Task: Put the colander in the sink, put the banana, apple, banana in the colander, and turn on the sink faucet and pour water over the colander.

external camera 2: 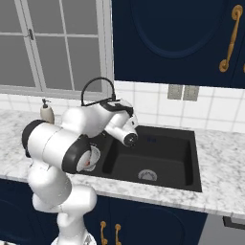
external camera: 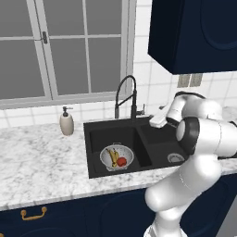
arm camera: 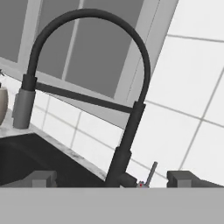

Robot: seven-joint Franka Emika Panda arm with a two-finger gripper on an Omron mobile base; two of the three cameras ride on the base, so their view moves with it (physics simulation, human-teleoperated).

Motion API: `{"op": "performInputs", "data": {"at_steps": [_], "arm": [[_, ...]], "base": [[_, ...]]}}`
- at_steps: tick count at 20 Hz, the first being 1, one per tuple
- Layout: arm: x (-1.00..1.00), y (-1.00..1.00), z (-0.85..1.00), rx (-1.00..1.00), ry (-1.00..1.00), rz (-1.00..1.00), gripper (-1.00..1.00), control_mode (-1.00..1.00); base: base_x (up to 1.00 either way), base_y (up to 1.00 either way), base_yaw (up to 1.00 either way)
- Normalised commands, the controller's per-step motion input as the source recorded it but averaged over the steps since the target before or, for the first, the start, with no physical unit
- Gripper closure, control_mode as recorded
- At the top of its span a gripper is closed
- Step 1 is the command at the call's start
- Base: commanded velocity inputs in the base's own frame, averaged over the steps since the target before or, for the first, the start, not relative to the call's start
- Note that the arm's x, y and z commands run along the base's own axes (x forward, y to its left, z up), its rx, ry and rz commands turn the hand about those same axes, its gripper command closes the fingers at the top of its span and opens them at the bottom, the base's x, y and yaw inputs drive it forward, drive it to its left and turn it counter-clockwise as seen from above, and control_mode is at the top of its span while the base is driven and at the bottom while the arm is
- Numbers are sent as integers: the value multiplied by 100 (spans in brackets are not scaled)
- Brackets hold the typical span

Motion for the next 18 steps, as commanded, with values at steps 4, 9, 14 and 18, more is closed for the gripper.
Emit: {"op": "performInputs", "data": {"at_steps": [4,9,14,18], "arm": [[34,0,-9,1,0,0,-100,-100],[33,0,0,0,2,-1,-100,-100],[41,-2,0,1,8,-3,-100,-100],[47,-1,-1,4,7,-5,-100,-100]], "base": [[0,0,0],[0,0,0],[0,0,0],[0,0,0]]}}
